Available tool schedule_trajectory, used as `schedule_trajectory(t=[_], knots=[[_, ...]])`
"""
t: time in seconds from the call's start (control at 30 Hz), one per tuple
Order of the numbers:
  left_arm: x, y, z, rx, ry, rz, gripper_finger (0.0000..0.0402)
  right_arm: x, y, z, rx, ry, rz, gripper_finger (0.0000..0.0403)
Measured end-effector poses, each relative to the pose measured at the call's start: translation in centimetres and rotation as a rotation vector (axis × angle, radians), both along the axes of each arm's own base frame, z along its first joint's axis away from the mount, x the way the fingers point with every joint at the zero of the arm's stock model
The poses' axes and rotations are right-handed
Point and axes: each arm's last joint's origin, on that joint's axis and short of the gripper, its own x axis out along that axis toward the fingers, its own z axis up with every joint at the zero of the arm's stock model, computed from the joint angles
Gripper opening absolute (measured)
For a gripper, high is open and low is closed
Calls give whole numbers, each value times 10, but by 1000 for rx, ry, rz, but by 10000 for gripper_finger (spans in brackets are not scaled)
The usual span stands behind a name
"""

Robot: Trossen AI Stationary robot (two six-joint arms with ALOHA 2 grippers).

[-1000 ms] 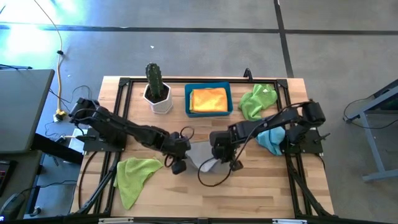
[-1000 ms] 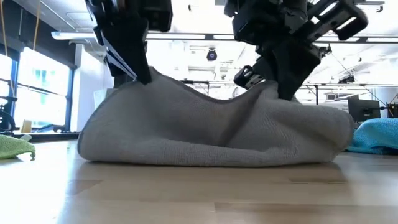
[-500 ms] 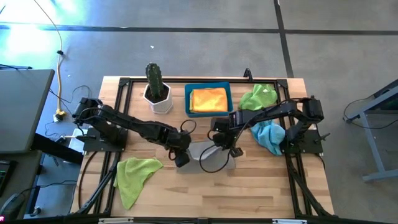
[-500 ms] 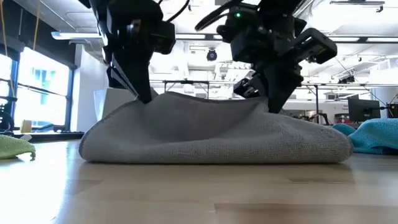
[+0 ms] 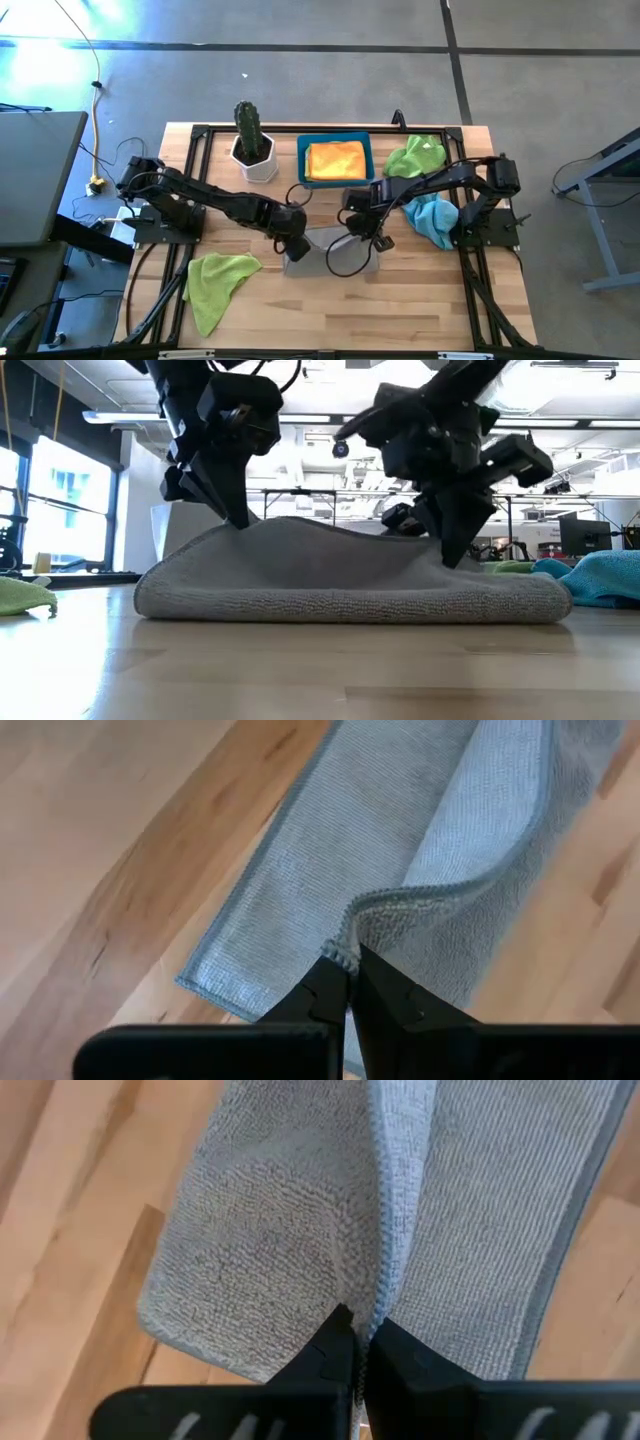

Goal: Fold microfiber towels
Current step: Fold the gray microfiber towel

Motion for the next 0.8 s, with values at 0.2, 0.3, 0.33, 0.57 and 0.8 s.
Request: schedule_trajectory(t=[0.2,0.3,0.33,0.57,0.8], knots=[[-3,-3,-1,-19,14,111,5,-1,0,-7,-2,-30,3,0],[-7,-6,-2,-10,47,172,5,-1,0,-6,-12,-46,35,0],[-9,-8,-3,-3,63,190,5,-1,0,-6,-16,-50,47,0],[-12,-12,-4,9,77,249,5,0,-4,-6,-43,-80,86,0],[-6,-13,-18,25,112,256,5,0,-7,-7,-77,-80,76,0]])
